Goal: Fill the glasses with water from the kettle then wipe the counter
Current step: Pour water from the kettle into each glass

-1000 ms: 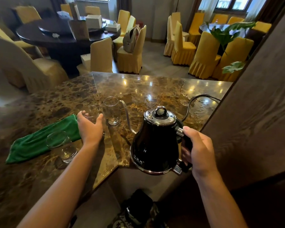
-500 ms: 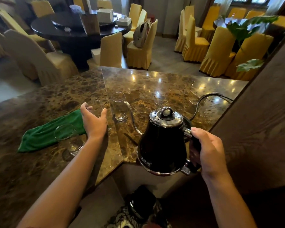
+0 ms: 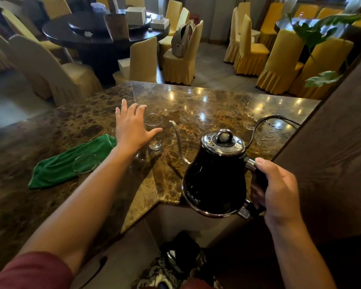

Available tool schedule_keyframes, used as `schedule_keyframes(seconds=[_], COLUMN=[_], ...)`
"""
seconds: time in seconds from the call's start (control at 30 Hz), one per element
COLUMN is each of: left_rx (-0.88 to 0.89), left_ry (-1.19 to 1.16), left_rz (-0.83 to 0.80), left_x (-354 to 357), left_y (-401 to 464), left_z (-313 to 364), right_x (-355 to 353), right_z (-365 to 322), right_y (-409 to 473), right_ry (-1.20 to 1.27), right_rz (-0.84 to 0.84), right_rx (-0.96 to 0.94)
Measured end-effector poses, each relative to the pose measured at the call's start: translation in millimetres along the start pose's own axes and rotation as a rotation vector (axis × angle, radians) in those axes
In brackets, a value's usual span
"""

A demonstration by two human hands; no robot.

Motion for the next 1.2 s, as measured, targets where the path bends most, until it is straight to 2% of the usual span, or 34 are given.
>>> schedule_keyframes(seconds=[0.1,0.3,0.5,0.8,0.97,1.1,1.2], left_rx=[-0.019,0.004,0.092,0.086,0.094,0.126,0.106], left_ry=[0.037,0.070,0.040,-0.339,-0.355,-0.309,-0.360], left_rz=[-0.142,-0.261,-0.222,-0.142,-0.139,-0.196,-0.225], left_x=[7,17,11,-3,-13,-16,-13], left_y=[18,33,31,-41,-67,-67,-68], left_z=[-1,9,16,47,46,41,37], right_x=[-3,-4,-5,-10,-11,-10,-8], right_z=[0,-3,-7,-14,-13,-11,-10], right_y=[-1,-4,-5,-4,-6,-8,-10], right_ry=[-0.010,-0.008,-0.008,-0.022,-0.011,0.003,0.009], right_rz=[0.001,-0.009,0.022,0.083,0.070,0.050,0.037], right_rx=[0.015,0.021,0.026,0.069,0.082,0.089,0.089])
Point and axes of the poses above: each hand's wrist, its own y-axis towards the middle knuckle, its own x-axis out of the palm, z = x × y, the point moved 4 cm from there along y, towards the middle knuckle, and after that the axes turned 6 degrees about y, right-handed, at the moved point
